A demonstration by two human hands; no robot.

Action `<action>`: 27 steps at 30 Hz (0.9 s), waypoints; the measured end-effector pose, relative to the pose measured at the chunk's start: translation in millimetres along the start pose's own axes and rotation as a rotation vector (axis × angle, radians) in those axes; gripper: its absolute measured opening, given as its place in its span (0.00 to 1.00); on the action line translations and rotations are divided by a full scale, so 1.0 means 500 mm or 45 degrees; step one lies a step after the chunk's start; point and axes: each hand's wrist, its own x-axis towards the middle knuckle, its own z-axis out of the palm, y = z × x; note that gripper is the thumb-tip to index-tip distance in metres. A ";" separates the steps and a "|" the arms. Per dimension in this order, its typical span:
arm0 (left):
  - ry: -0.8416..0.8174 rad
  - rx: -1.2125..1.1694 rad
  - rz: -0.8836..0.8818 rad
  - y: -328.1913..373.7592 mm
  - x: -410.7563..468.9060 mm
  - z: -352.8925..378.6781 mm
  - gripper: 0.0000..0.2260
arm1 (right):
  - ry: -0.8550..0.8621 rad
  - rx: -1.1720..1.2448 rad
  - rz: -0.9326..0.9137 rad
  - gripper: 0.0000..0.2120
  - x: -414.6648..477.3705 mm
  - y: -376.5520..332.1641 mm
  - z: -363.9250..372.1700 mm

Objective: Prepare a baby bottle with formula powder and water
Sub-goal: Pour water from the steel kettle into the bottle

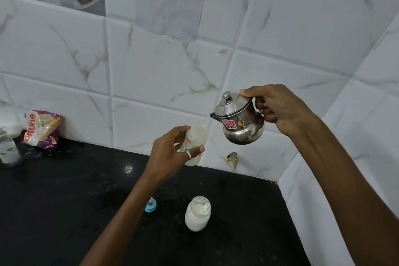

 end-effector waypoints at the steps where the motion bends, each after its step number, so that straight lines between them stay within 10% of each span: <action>1: 0.001 0.001 0.002 -0.001 0.001 0.001 0.26 | 0.001 -0.001 0.000 0.12 0.000 0.000 0.001; 27: 0.011 0.021 0.006 -0.016 0.009 0.005 0.29 | -0.075 -0.038 0.006 0.08 0.016 -0.004 -0.002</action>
